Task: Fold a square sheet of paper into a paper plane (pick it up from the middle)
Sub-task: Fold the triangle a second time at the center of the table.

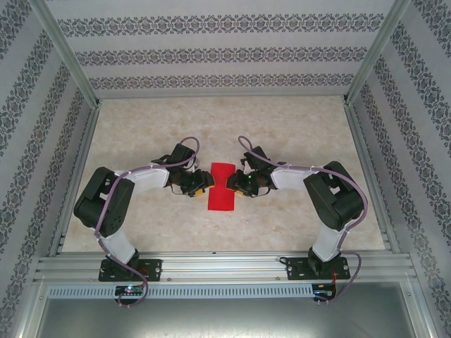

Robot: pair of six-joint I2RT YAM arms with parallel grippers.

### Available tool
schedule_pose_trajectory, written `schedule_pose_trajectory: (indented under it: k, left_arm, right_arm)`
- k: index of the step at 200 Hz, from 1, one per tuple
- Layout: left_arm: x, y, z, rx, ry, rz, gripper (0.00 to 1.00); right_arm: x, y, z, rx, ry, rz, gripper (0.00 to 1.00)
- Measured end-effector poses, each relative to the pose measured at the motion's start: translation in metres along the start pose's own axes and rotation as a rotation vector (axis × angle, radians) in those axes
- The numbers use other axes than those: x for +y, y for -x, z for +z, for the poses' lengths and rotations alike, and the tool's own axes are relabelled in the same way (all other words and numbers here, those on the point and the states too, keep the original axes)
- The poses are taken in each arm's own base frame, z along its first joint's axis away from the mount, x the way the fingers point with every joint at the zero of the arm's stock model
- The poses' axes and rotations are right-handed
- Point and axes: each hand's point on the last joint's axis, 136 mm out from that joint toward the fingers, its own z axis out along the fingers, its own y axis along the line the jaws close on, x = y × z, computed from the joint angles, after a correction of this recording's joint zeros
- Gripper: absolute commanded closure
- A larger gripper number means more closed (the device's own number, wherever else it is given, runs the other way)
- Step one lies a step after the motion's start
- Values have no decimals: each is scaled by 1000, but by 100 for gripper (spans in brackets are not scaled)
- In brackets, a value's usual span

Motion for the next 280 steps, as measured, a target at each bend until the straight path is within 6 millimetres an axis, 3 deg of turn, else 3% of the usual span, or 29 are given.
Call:
schedule_pose_trajectory:
  k: [81, 124, 210, 280]
  left_arm:
    - [-3, 2, 11, 33, -7, -4, 50]
    - [-7, 0, 17, 49, -22, 6, 55]
    - [-14, 4, 17, 38, -51, 22, 57]
    - [-32, 11, 17, 15, -136, 2, 59]
  right_arm:
    - [0, 0, 1, -5, 7, -4, 63]
    - [0, 0, 1, -6, 12, -5, 63]
    - [-1, 1, 1, -6, 25, -5, 63]
    - [2, 2, 0, -12, 69, 9, 61]
